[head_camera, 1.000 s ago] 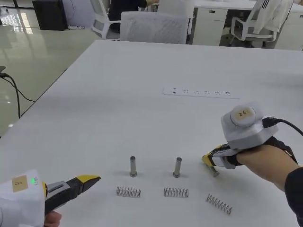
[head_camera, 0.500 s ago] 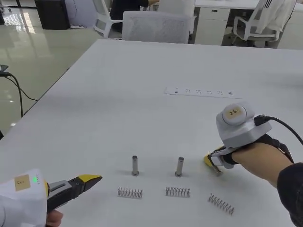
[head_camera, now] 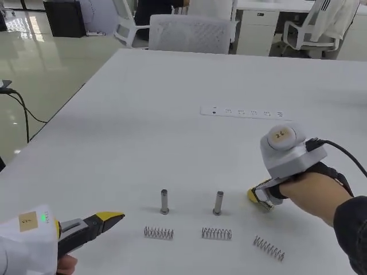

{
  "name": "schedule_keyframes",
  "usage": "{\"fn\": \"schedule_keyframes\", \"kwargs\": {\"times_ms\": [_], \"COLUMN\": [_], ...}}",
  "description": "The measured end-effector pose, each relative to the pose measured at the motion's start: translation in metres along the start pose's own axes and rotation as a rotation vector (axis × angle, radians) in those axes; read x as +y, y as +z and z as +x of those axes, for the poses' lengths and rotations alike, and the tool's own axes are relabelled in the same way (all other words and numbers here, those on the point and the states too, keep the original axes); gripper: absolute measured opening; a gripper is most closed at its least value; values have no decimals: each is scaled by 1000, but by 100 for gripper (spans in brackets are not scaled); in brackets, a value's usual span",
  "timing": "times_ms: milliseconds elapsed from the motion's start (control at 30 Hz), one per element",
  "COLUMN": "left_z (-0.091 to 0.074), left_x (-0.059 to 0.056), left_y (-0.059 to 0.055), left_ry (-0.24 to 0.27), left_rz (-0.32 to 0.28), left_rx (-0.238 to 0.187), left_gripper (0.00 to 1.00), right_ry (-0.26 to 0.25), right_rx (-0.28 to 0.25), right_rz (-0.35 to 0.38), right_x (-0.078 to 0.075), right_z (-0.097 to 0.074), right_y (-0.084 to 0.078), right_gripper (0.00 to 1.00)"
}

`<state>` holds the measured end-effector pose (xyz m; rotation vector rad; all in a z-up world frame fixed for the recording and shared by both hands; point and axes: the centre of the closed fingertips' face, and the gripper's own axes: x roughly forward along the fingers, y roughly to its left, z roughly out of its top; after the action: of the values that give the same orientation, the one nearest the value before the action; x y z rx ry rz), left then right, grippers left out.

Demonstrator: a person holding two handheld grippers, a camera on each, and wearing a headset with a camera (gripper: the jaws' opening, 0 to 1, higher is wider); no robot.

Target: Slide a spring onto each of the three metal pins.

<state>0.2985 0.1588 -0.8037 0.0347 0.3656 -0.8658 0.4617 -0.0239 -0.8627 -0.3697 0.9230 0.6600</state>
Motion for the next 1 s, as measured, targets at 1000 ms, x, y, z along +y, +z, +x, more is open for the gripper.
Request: {"fn": "schedule_keyframes", "kwargs": {"times_ms": [1000], "left_z": [-1], "left_x": [-9], "left_y": [11], "left_ry": [-10], "left_rz": [27], "left_rx": [-21], "left_gripper": [79], "right_ry": [0], "right_rx": [-104], "right_rz": [-7], "right_x": [16], "right_z": [-55], "right_y": [-6], "right_gripper": [5]}}
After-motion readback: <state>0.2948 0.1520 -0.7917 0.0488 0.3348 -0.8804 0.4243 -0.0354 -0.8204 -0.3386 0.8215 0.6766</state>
